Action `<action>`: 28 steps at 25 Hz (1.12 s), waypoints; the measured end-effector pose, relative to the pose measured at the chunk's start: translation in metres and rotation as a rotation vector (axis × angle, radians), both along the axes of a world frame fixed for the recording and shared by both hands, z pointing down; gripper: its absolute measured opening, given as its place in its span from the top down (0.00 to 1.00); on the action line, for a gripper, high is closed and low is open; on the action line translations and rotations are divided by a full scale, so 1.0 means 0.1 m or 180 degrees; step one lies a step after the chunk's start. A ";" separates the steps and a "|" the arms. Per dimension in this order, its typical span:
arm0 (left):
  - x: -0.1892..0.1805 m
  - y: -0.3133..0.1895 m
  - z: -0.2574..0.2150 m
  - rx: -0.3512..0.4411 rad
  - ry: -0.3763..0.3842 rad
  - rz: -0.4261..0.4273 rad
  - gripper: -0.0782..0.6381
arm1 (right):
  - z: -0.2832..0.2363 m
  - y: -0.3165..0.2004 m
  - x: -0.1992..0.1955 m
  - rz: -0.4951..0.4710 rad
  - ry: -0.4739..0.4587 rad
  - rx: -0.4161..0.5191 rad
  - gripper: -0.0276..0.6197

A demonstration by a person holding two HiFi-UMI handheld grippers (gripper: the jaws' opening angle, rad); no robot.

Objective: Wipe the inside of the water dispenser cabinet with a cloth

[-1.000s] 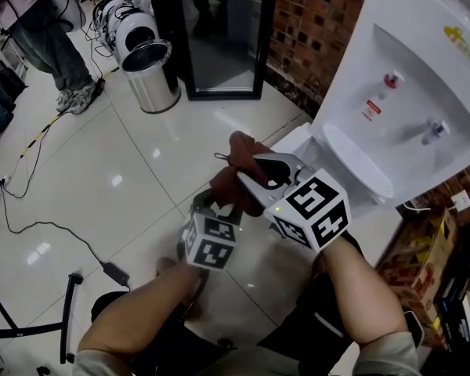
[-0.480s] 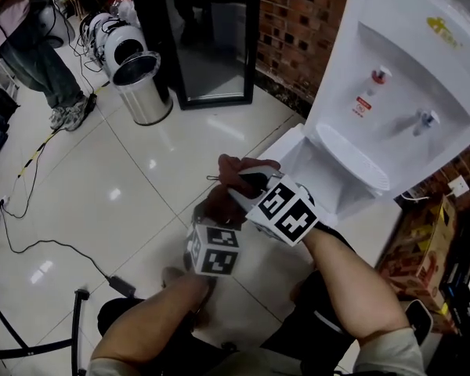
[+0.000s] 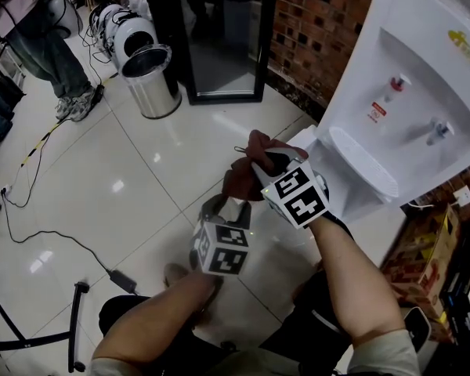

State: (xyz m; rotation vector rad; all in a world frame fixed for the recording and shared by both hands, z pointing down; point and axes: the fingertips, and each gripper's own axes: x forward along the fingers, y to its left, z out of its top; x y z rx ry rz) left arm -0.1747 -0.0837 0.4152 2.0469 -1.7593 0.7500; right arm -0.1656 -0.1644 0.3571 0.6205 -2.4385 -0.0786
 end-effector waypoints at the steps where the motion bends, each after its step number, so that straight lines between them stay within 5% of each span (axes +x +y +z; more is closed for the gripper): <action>1: 0.00 0.00 0.00 -0.0001 0.0002 0.0000 0.63 | 0.00 -0.08 0.05 0.0103 -0.0002 0.0022 0.81; 14: -0.01 0.00 0.00 0.0014 -0.0029 0.0049 0.63 | 0.03 -0.90 0.97 0.1518 -0.0067 0.0199 0.81; 21: -0.02 0.02 -0.02 -0.0018 -0.0004 0.0136 0.63 | 0.02 -0.86 0.94 0.1446 -0.0110 0.0217 0.81; 28: -0.09 0.13 -0.41 0.0199 0.0108 0.0122 0.68 | -0.33 -0.41 0.90 0.0892 -0.0315 0.0317 0.81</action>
